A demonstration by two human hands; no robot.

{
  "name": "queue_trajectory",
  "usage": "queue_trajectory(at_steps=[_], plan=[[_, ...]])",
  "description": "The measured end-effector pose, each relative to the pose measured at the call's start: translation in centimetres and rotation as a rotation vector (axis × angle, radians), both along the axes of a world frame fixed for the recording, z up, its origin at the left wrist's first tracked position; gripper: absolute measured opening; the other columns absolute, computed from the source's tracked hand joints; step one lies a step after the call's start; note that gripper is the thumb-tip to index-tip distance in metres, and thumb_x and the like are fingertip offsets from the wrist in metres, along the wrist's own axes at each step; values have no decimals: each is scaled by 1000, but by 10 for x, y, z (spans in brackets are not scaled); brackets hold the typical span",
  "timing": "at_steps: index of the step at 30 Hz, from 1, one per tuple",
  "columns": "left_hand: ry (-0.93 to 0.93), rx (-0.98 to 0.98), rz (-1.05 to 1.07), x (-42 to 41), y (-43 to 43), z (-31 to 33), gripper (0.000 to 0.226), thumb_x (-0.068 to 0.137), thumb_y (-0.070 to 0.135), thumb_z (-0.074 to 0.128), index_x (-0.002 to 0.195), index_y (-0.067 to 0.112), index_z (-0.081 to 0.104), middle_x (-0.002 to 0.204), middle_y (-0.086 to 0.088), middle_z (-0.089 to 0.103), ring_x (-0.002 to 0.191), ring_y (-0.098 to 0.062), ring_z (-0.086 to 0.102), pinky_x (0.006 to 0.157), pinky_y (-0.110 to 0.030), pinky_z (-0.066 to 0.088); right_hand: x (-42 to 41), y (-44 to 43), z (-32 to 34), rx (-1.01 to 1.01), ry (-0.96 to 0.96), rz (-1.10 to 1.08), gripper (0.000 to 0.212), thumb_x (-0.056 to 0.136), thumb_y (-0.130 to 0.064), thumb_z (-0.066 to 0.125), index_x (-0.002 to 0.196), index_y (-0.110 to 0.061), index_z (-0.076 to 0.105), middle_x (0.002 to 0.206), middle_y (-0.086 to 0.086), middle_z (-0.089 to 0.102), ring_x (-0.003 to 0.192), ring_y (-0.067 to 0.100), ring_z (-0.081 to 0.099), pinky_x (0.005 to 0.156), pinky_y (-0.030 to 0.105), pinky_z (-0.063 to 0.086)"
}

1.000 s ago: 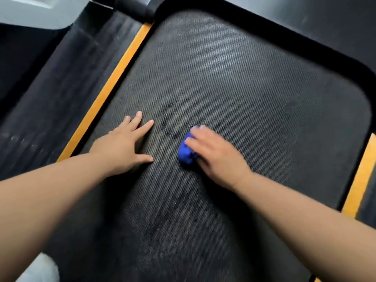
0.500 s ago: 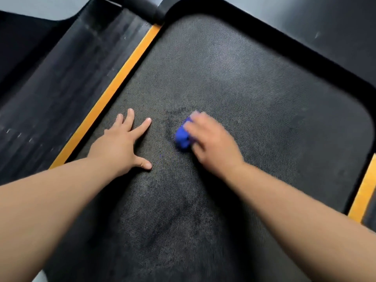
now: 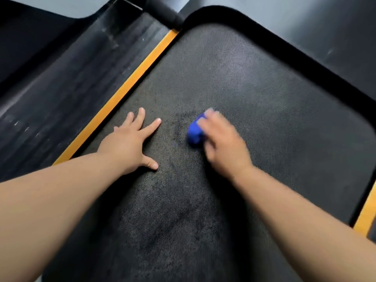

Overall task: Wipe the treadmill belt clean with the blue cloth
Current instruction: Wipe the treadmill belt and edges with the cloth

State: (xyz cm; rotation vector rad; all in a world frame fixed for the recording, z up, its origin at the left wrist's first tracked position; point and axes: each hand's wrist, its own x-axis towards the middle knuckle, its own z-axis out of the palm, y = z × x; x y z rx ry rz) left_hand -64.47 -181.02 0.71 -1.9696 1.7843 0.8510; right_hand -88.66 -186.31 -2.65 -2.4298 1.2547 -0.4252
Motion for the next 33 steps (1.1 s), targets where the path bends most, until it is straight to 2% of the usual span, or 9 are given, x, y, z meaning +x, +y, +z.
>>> queue_trajectory(at_steps=[4,9,13,17,20,22,26,28,33], plan=[[-12,-17,-3,-1,1,0,125,52,72,72,141,54,-14,154,9,-27,145,-27,-10,111,-52,29,-23,-63,15,17,103,-439,44,85,-11,47,127,-4,56,148,17,37,134,33,36,113,28,20],[6,-2,24,-2,3,9,120,56,71,72,142,54,-10,154,12,-25,146,-29,-4,110,-50,29,36,23,9,36,48,81,37,81,-6,54,116,-2,61,136,17,50,127,34,45,112,35,28],[-169,-106,-202,8,-4,15,109,66,74,62,148,42,-2,159,4,-10,146,-19,6,113,-39,28,35,36,2,26,41,426,38,88,-14,44,118,-3,63,134,18,53,126,33,49,112,36,31],[-390,-236,-204,16,7,18,117,57,89,48,149,37,-3,158,-8,-11,144,-33,-7,114,-53,11,13,-47,13,-40,53,-86,38,83,-7,47,118,-3,62,137,20,49,128,36,44,112,22,19],[-342,-136,50,20,21,17,123,50,94,44,147,41,-11,153,-9,-28,142,-37,-16,111,-63,10,21,-72,23,34,142,-396,38,86,-14,42,119,-5,57,142,15,42,131,32,38,111,33,26],[-300,-118,92,22,23,16,122,48,96,40,147,42,-5,151,-6,-33,143,-35,-16,110,-64,17,46,-41,24,7,158,-240,32,78,-11,43,104,-3,59,128,18,51,118,36,47,108,38,33],[-269,-116,115,30,24,23,109,54,91,48,145,49,6,153,3,-28,144,-34,-3,105,-55,32,70,42,9,96,76,377,39,81,-7,49,118,-1,61,135,19,52,127,36,47,111,41,34],[-241,-146,141,43,28,29,100,59,82,58,144,50,16,154,13,-23,146,-25,7,97,-46,44,60,13,7,52,75,493,41,82,-12,42,116,-4,64,133,19,55,124,35,51,107,43,39],[-302,-155,58,48,30,33,94,68,69,64,146,43,20,154,8,-23,145,-12,-5,90,-41,49,29,-78,22,21,165,-194,43,86,-6,48,128,-4,55,147,16,39,136,32,35,113,28,18]])
